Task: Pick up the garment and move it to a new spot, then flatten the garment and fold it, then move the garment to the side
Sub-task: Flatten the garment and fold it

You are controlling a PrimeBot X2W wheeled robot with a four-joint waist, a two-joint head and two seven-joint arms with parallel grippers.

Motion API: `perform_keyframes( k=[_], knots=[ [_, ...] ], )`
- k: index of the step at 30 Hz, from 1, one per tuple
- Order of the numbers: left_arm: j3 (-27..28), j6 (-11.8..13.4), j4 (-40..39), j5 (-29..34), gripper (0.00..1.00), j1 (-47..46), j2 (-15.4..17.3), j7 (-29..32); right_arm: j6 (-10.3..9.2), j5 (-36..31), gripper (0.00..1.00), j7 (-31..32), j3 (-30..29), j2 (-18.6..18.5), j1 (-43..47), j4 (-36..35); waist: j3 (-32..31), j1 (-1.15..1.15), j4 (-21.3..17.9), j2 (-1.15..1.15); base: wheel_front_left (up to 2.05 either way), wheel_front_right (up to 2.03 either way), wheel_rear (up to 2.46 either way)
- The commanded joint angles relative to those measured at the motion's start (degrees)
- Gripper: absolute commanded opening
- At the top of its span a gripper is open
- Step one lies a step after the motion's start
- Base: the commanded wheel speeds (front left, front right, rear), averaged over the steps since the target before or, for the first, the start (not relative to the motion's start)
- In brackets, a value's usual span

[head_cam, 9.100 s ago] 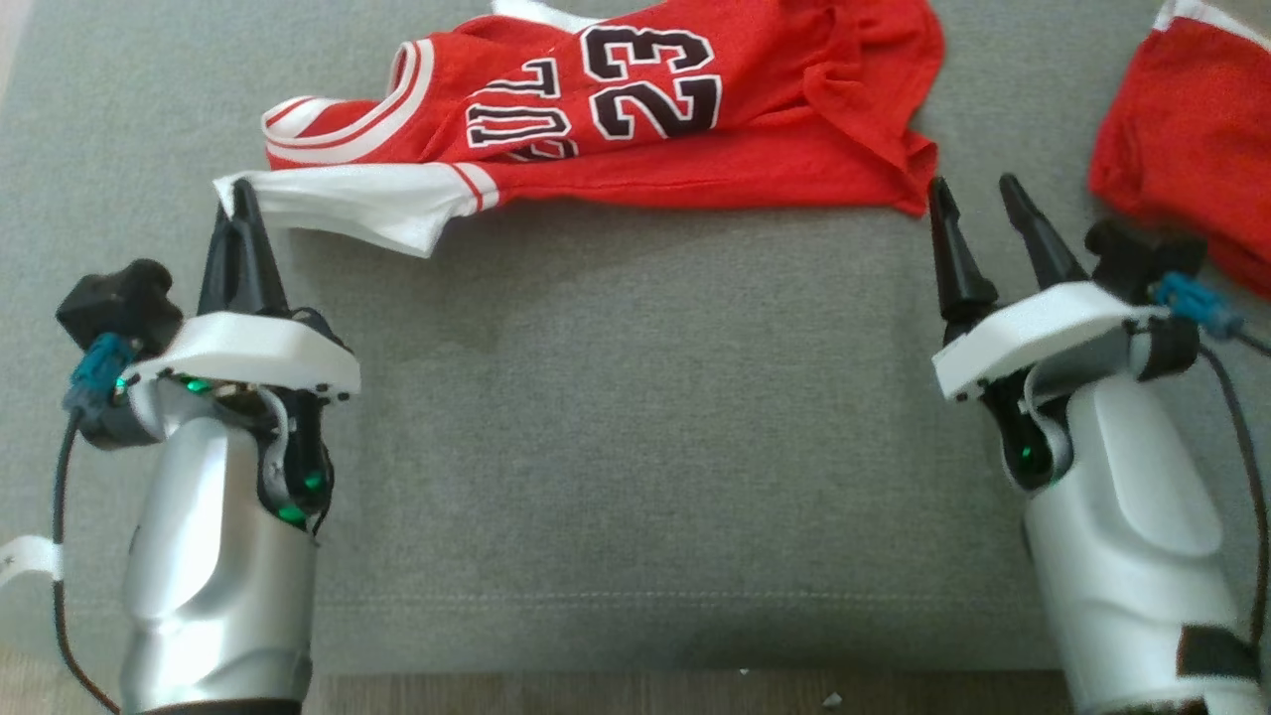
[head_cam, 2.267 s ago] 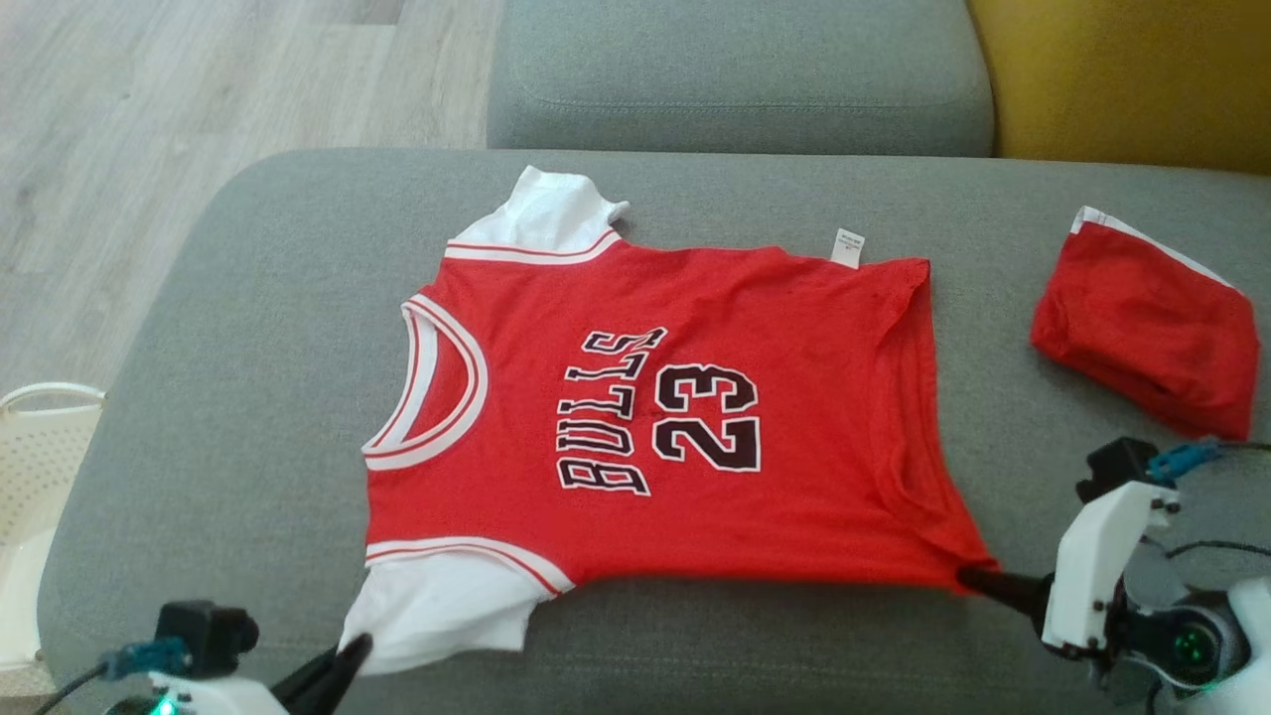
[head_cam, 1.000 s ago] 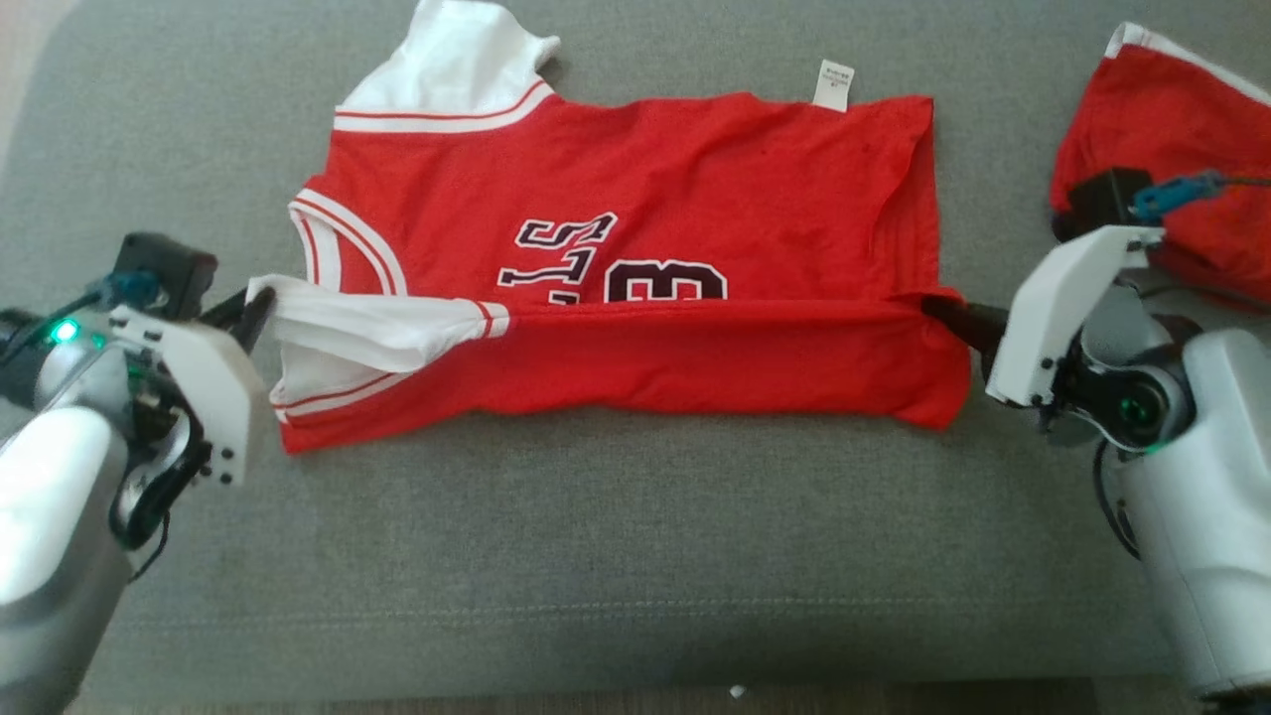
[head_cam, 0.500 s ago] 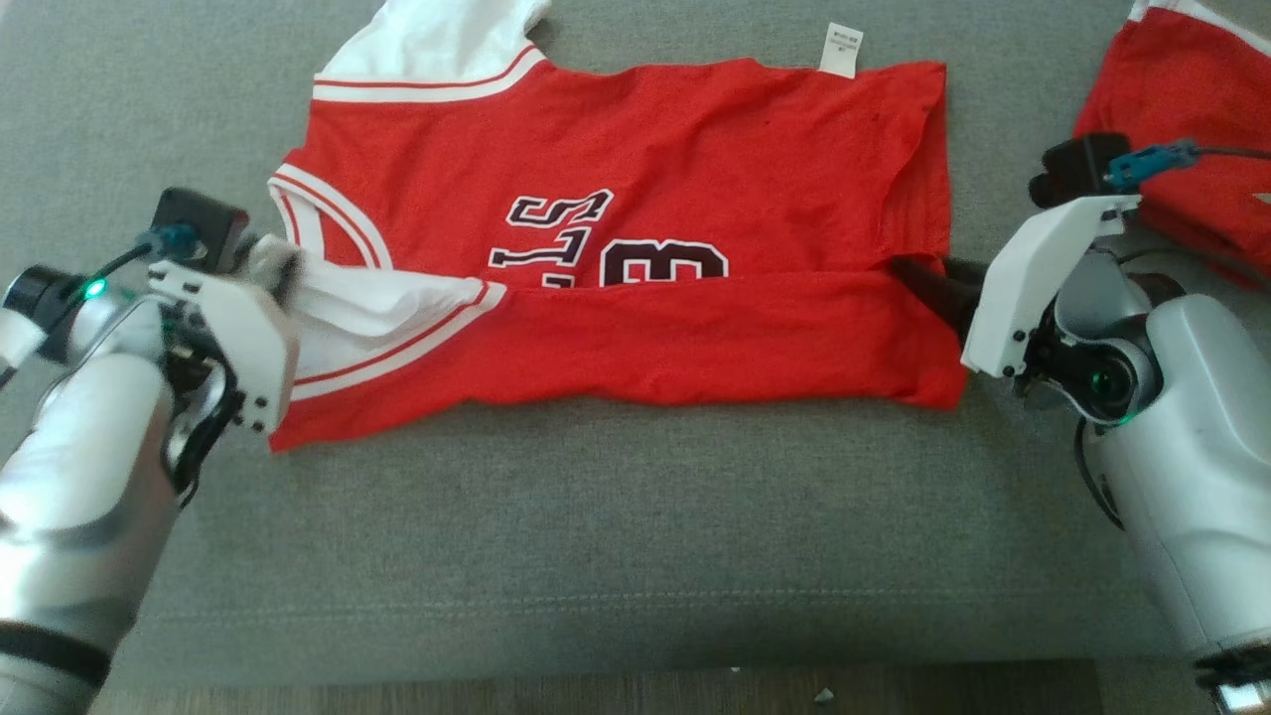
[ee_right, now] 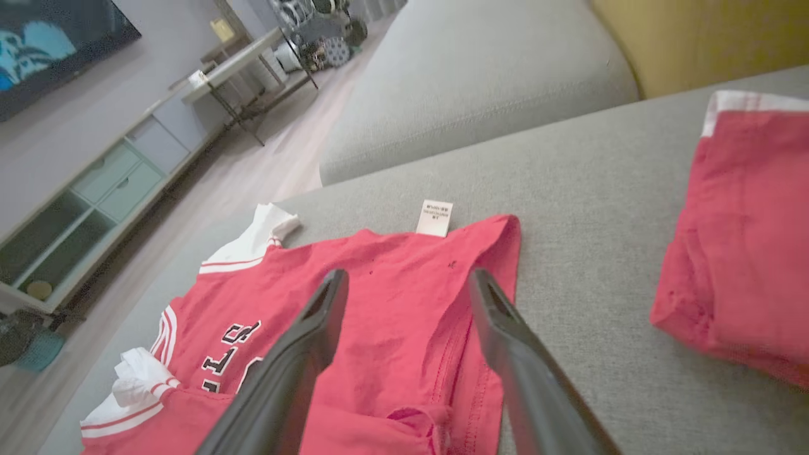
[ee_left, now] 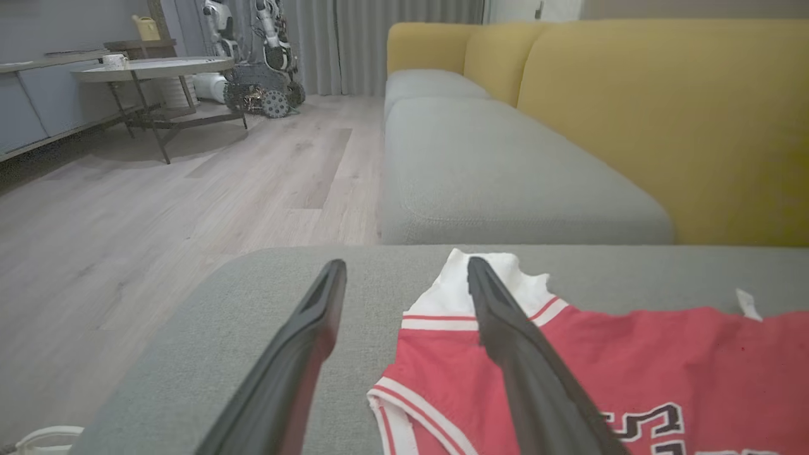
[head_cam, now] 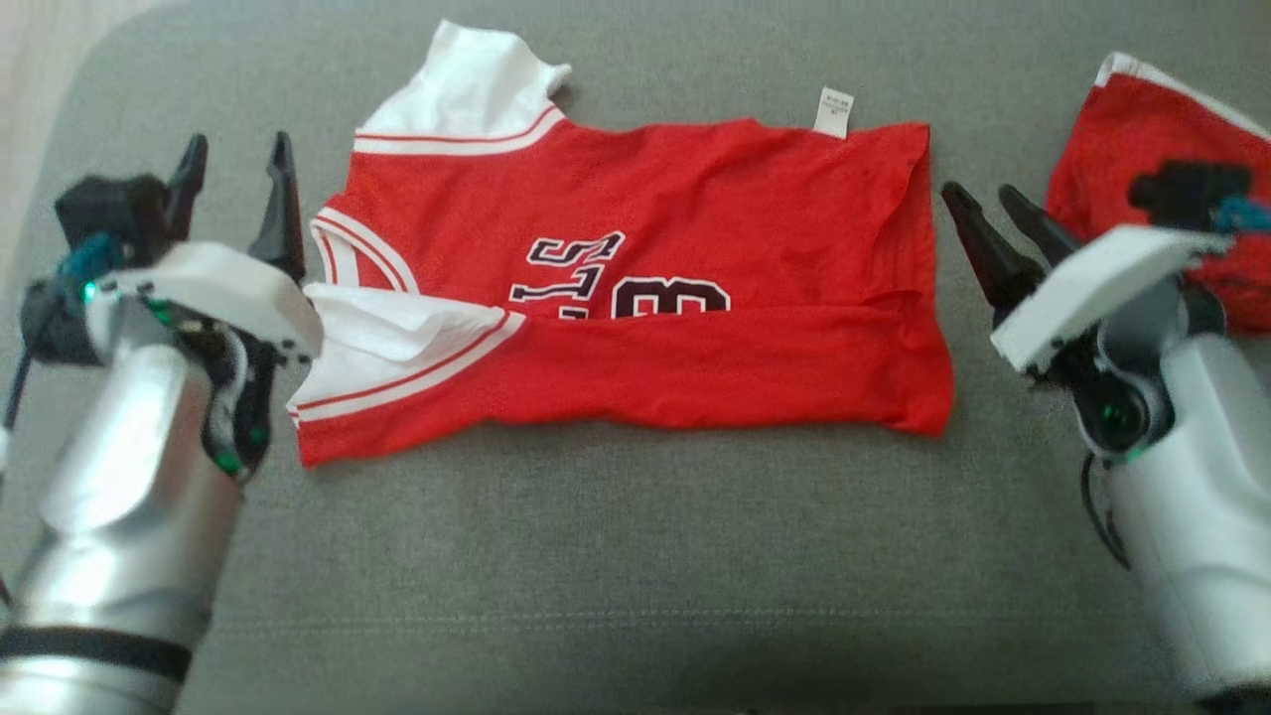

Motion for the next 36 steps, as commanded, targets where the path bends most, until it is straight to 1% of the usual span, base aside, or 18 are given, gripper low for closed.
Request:
perform_keyframes(
  k=[1, 4, 8, 12, 15, 17, 19, 22, 27, 32, 36],
  knots=[
    [3.1, 0.8, -2.9, -0.7, 1.00, -0.1, 1.4, -1.0, 0.37, -0.8, 1.00, -2.8, 0.1, -0.3, 1.2, -2.6, -1.4, 0.00, 0.2, 0.00, 0.00, 0.00, 0.00],
    [5.6, 2.0, -8.0, -2.9, 1.00, 4.3, -0.7, -1.9, 0.37, -2.7, 1.00, -9.1, -1.3, -0.2, 4.1, -4.3, -3.1, 0.00, 0.3, 0.00, 0.00, 0.00, 0.00],
    [8.1, 4.2, -15.7, -2.9, 1.00, 11.2, -2.7, -2.2, 0.37, -6.6, 1.00, -16.3, -3.5, 0.9, 8.6, -6.8, -4.4, 0.00, 0.2, 0.00, 0.00, 0.00, 0.00],
    [9.7, 5.4, -23.4, 0.0, 1.00, 18.4, -5.4, -2.2, 0.37, -11.9, 1.00, -21.7, -5.9, 2.7, 13.6, -9.6, -5.3, 0.00, 0.2, 0.00, 0.00, 0.00, 0.00],
    [10.9, 5.3, -26.7, 2.5, 1.00, 23.0, -7.5, -2.2, 0.37, -15.4, 1.00, -24.6, -7.9, 4.9, 17.0, -11.8, -6.1, 0.00, 0.0, 0.00, 0.00, 0.00, 0.00],
    [11.5, 5.0, -27.7, 5.2, 1.00, 25.5, -8.4, -2.2, 0.37, -17.7, 1.00, -26.4, -10.5, 6.5, 18.9, -13.1, -6.4, 0.00, -0.3, 0.00, 0.00, 0.00, 0.00],
    [12.4, 5.5, -28.2, 7.9, 1.00, 27.5, -9.3, -2.2, 0.37, -20.5, 1.00, -27.7, -12.3, 7.9, 20.8, -14.7, -6.6, 0.00, -0.4, 0.00, 0.00, 0.00, 0.00],
    [14.5, 5.2, -29.5, 10.3, 1.00, 29.9, -11.5, -2.2, 0.37, -24.2, 1.00, -29.1, -13.6, 9.8, 23.8, -17.4, -7.0, 0.00, -0.7, 0.00, 0.00, 0.00, 0.00],
    [17.0, 3.4, -30.9, 15.2, 1.00, 33.7, -13.5, -2.2, 0.37, -28.2, 1.00, -29.9, -14.4, 12.1, 27.9, -20.0, -8.0, 0.00, -1.2, 0.00, 0.00, 0.00, 0.00],
    [19.0, 1.9, -29.8, 16.8, 1.00, 35.4, -14.8, -2.2, 0.37, -29.6, 1.00, -30.2, -14.4, 13.6, 29.2, -20.8, -8.3, 0.00, -1.7, 0.00, 0.00, 0.00, 0.00],
    [20.3, 1.6, -27.8, 17.5, 1.00, 35.1, -15.2, -2.2, 0.37, -29.9, 1.00, -30.0, -13.9, 14.0, 29.2, -21.2, -8.0, 0.00, -2.1, 0.00, 0.00, 0.00, 0.00]
  ],
)
